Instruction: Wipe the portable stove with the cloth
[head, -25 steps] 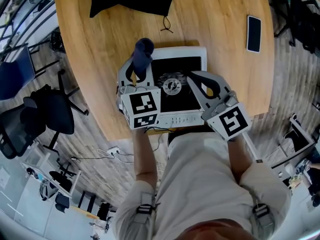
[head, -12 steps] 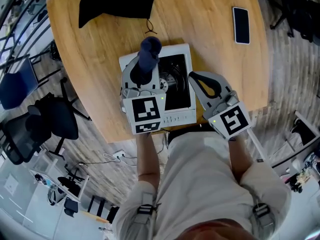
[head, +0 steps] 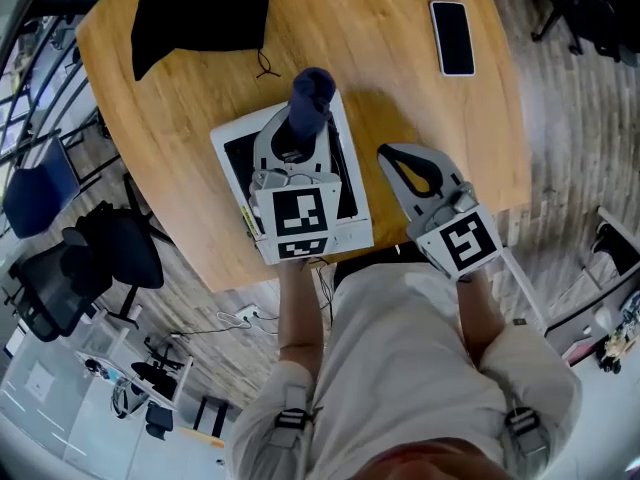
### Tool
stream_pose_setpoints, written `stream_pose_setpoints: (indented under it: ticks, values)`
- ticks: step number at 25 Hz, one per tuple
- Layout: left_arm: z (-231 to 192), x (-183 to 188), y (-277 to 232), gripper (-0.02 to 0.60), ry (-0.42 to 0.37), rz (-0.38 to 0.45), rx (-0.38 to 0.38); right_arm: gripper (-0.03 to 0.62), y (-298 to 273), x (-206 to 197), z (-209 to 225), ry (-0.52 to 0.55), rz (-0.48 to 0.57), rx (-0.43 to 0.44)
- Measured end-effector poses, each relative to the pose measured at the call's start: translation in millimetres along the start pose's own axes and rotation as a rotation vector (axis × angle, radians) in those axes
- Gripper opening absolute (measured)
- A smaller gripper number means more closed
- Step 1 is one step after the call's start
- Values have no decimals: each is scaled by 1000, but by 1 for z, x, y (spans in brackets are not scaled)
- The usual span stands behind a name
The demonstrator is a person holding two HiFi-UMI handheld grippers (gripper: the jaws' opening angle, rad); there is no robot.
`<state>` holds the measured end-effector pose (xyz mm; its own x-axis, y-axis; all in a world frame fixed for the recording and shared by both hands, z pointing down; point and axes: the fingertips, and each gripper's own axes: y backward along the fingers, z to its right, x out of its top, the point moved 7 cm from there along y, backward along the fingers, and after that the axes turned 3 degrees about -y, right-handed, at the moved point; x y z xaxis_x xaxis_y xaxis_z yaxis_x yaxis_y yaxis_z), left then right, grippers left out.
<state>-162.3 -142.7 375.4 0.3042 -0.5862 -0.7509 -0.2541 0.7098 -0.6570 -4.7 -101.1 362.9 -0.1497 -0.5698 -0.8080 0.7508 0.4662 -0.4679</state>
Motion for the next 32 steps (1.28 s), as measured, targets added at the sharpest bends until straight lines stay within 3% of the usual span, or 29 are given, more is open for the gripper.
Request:
stream_pose_setpoints:
  ticks: [5, 11, 21, 32]
  values:
    - [21, -2, -23, 94, 14, -12, -20, 21, 13, -7, 13, -15, -4, -14]
    - [35, -24, -48, 94, 33, -97, -16, 21, 18, -16, 28, -31, -25, 1]
    - [46, -39, -50, 94, 37, -161, 70, 21, 18, -25, 37, -16, -46, 56]
    - [68, -46, -44, 94, 62, -184, 49, 21, 29, -29, 41, -1, -45, 90]
